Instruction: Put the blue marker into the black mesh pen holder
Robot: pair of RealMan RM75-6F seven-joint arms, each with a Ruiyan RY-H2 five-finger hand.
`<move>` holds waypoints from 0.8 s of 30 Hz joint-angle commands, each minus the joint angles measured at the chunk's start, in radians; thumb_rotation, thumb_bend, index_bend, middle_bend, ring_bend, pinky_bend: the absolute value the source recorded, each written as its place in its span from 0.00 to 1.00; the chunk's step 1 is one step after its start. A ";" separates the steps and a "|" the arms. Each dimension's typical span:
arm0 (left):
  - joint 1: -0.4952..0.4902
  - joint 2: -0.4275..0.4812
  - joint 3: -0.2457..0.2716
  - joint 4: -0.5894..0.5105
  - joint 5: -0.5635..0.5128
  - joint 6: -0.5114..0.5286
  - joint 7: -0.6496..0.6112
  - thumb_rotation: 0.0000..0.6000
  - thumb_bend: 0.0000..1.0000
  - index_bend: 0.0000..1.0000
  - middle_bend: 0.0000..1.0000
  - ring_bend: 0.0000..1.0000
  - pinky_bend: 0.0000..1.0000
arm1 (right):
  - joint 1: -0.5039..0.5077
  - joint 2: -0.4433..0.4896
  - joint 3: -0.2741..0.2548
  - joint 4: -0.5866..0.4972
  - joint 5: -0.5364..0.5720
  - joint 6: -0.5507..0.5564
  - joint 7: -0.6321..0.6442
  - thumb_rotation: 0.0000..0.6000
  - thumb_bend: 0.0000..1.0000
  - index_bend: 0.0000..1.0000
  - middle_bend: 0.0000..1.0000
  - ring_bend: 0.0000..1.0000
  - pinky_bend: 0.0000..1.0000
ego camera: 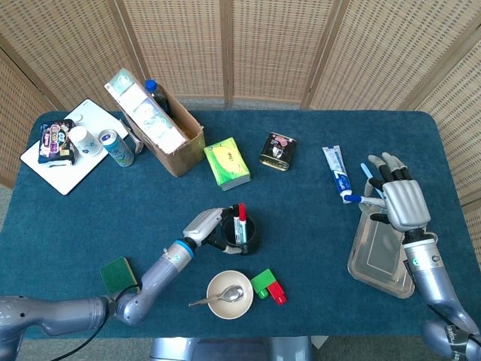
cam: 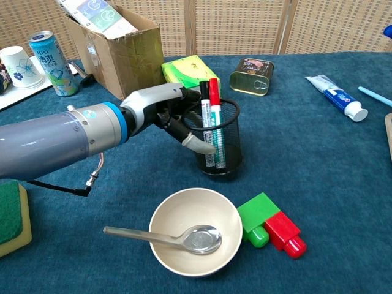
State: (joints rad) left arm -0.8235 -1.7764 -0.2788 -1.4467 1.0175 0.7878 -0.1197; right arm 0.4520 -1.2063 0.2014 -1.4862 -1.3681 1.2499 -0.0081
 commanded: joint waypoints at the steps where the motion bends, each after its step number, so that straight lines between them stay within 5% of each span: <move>1: -0.013 -0.024 0.010 0.019 -0.007 0.021 0.045 1.00 0.15 0.39 0.41 0.29 0.41 | -0.004 0.003 0.000 0.005 0.000 0.002 0.011 1.00 0.48 0.61 0.16 0.01 0.14; 4: -0.015 -0.028 0.021 0.025 -0.016 0.026 0.077 1.00 0.15 0.37 0.36 0.23 0.39 | -0.006 0.004 -0.001 0.005 -0.003 0.003 0.015 1.00 0.48 0.61 0.16 0.01 0.14; 7: -0.024 0.003 0.037 0.000 -0.049 -0.009 0.116 1.00 0.15 0.28 0.15 0.06 0.30 | -0.006 0.004 -0.002 0.004 -0.007 0.004 0.012 1.00 0.47 0.61 0.16 0.01 0.14; 10: -0.034 0.045 0.046 -0.036 -0.096 -0.049 0.146 1.00 0.14 0.17 0.01 0.00 0.20 | -0.005 0.002 0.000 0.000 -0.006 0.006 0.006 1.00 0.48 0.61 0.16 0.01 0.14; 15: -0.028 0.100 0.048 -0.096 -0.113 -0.049 0.153 1.00 0.14 0.09 0.00 0.00 0.12 | -0.006 0.004 0.001 -0.011 -0.008 0.010 -0.004 1.00 0.48 0.62 0.16 0.01 0.14; 24: 0.052 0.313 0.067 -0.327 0.018 0.017 0.121 1.00 0.14 0.06 0.00 0.00 0.08 | -0.016 0.009 0.000 -0.017 -0.002 0.015 0.000 1.00 0.48 0.61 0.16 0.01 0.14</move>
State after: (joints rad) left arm -0.7980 -1.5216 -0.2213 -1.7167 0.9956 0.7852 0.0105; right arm 0.4360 -1.1972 0.2011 -1.5030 -1.3705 1.2645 -0.0076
